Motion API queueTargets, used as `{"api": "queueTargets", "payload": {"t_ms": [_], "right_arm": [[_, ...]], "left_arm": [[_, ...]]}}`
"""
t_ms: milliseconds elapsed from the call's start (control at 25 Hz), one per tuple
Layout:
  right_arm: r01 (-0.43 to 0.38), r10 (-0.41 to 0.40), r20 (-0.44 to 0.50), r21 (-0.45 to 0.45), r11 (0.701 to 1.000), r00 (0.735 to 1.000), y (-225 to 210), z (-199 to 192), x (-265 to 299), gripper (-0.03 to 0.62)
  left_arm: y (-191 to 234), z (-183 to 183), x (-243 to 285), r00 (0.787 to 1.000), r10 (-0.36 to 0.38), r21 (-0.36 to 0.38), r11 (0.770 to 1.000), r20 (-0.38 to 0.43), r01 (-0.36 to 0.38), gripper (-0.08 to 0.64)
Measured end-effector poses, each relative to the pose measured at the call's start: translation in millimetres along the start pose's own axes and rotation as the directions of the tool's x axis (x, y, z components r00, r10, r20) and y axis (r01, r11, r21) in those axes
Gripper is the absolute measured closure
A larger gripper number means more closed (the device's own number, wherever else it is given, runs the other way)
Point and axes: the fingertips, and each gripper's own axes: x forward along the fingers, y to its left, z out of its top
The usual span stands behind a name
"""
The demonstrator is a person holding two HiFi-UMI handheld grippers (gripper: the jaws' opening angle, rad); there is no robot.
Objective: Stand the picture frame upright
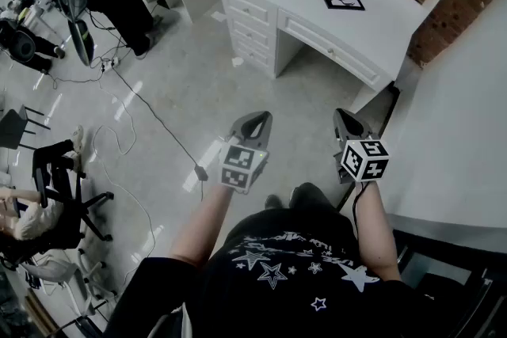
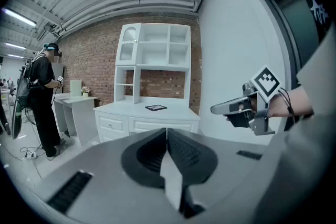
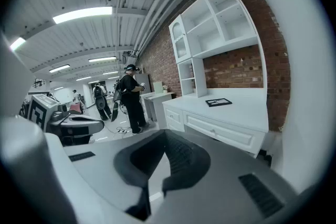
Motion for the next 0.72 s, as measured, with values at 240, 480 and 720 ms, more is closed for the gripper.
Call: {"api": "queueTargets", "payload": {"t_ms": [240,480,720], "right_arm": [[-0.006,0.007,0.018,-0.035,0.999,1.0,0,3,17,0.578],[-0.014,0.014,0.017,-0.036,0.999,1.0,-5,7,24,0.577],[-0.04,0.04,0.034,-0.016,0.999,0.999,-10,9,23,0.578]], "left_arm": [[12,-5,8,1.0,0.02,-0.022,1.0,0.001,-0.02,0.541],[17,-6,16,0.999,0.037,-0.041,0.998,-0.012,-0.037,0.541],[19,-4,18,0.998,0.053,-0.044,0.998,-0.022,-0.054,0.541]]}}
